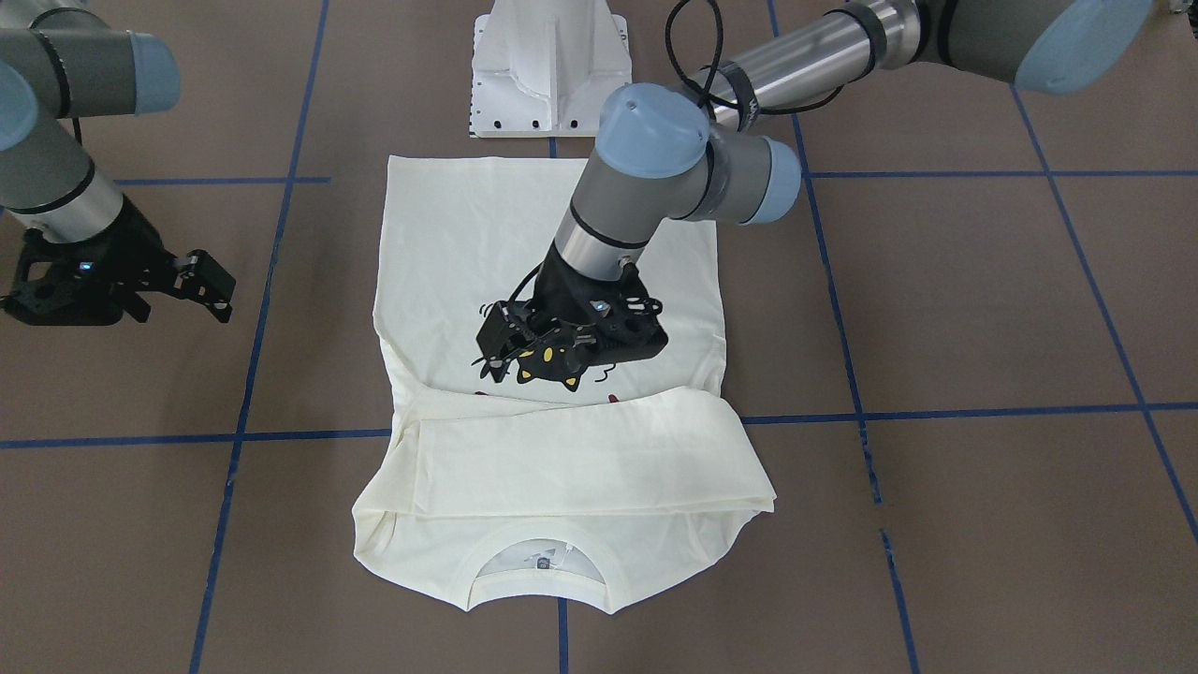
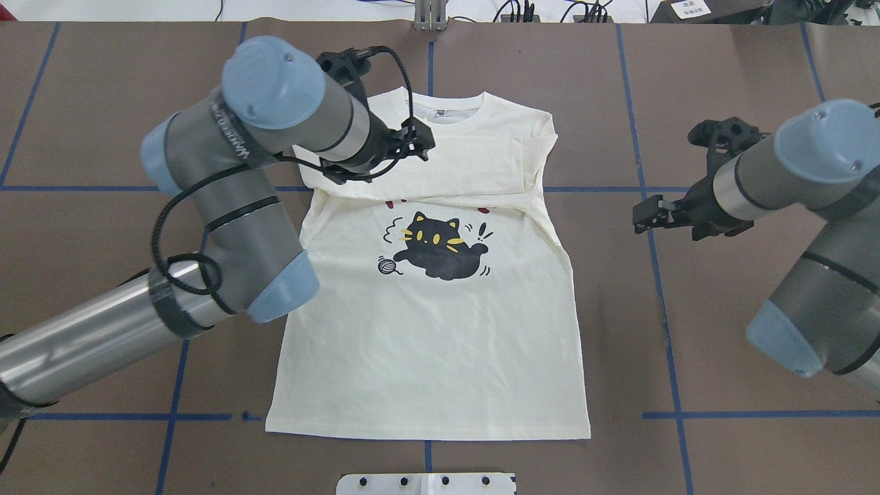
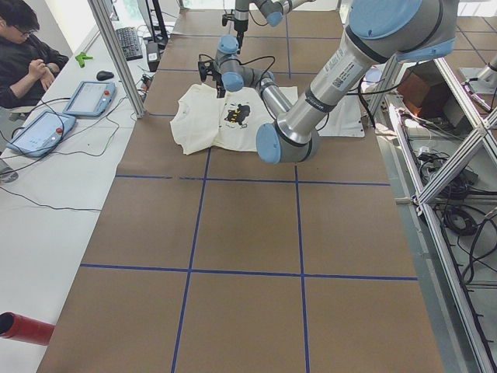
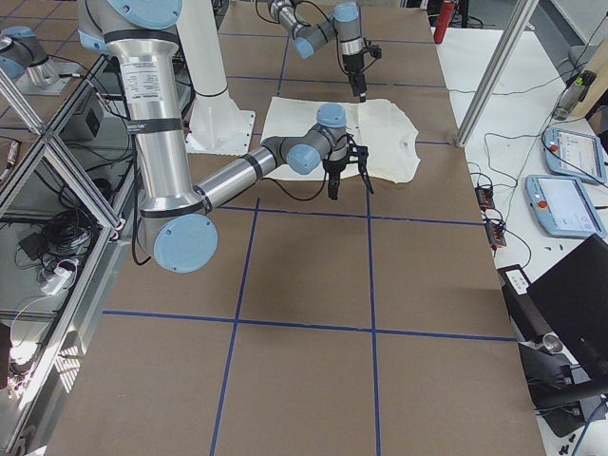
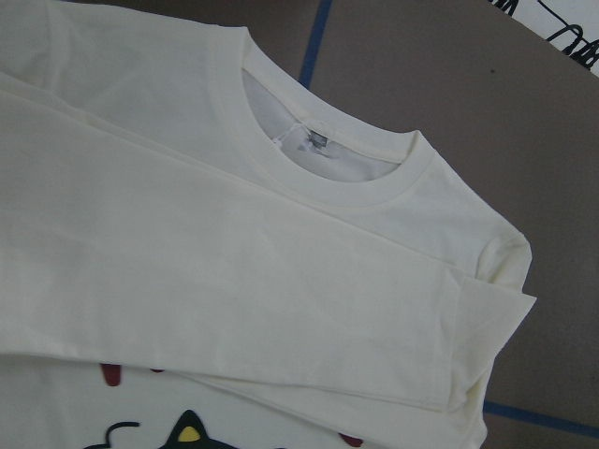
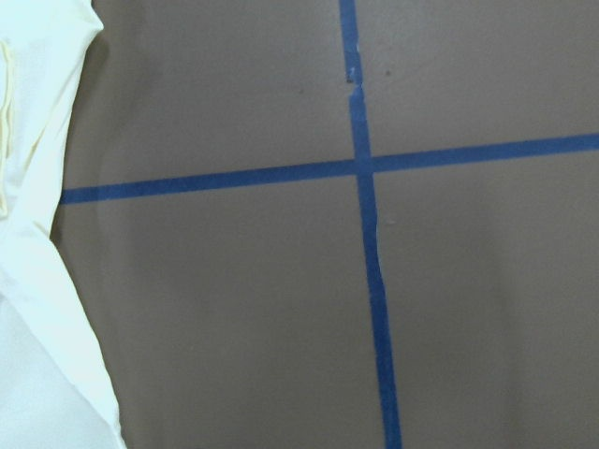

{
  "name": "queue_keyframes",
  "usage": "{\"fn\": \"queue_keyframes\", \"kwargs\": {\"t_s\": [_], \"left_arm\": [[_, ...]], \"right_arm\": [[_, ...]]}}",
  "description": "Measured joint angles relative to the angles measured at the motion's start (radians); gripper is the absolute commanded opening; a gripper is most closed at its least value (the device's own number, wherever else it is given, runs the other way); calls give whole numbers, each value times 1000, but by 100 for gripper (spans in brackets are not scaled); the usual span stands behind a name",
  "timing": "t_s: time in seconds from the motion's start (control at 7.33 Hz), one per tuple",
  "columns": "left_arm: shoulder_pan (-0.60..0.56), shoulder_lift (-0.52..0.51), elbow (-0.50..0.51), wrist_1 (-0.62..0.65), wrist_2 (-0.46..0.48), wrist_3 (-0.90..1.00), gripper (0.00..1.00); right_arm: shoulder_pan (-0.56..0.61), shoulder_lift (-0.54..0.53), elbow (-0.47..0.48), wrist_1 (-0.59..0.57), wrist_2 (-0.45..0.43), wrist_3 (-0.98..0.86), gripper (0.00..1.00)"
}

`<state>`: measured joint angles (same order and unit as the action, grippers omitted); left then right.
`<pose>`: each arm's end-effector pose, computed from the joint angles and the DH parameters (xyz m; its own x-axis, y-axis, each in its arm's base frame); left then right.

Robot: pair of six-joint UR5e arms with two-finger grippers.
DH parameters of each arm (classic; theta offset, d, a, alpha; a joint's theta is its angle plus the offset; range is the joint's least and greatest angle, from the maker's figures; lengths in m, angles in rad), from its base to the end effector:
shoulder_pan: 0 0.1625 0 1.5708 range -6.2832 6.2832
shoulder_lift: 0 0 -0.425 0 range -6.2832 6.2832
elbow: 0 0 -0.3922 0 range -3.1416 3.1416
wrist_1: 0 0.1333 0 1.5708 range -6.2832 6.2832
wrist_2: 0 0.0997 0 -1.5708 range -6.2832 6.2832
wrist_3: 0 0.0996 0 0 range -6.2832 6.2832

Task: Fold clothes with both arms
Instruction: 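Release the sleeve with the left gripper and withdraw while the right gripper lowers, then move both grippers to the shirt's near hem corners and grasp them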

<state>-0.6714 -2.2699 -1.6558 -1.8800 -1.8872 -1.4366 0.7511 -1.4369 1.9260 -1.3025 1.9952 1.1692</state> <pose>0.4696 -0.5038 0.1658 0.4067 -0.1607 -0.8993 0.3233 0.9460 -0.0229 -0.3301 -0.4344 0.3969 0.6511 0.1206 0.7493 -0.1745 0.9846 -0.0068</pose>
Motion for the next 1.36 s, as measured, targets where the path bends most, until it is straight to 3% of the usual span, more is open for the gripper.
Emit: {"fn": "queue_keyframes", "kwargs": {"t_s": [0.27,0.41,0.68,0.95,1.09,1.36], "left_arm": [[-6,225,-237,43,-1,115,100],[-7,286,-294,47,0,138,100],[-8,321,-339,50,3,150,100],[-7,323,-348,51,3,152,100],[-7,321,-349,50,3,152,100],[-7,315,-352,51,3,151,100]], "right_arm": [[-225,-29,77,29,-167,240,100],[-333,-39,101,32,-242,331,100],[-505,-50,115,29,-360,449,100],[-580,-52,116,21,-394,500,100],[-595,-52,117,19,-398,512,91],[-609,-54,117,8,-398,519,56]]}}
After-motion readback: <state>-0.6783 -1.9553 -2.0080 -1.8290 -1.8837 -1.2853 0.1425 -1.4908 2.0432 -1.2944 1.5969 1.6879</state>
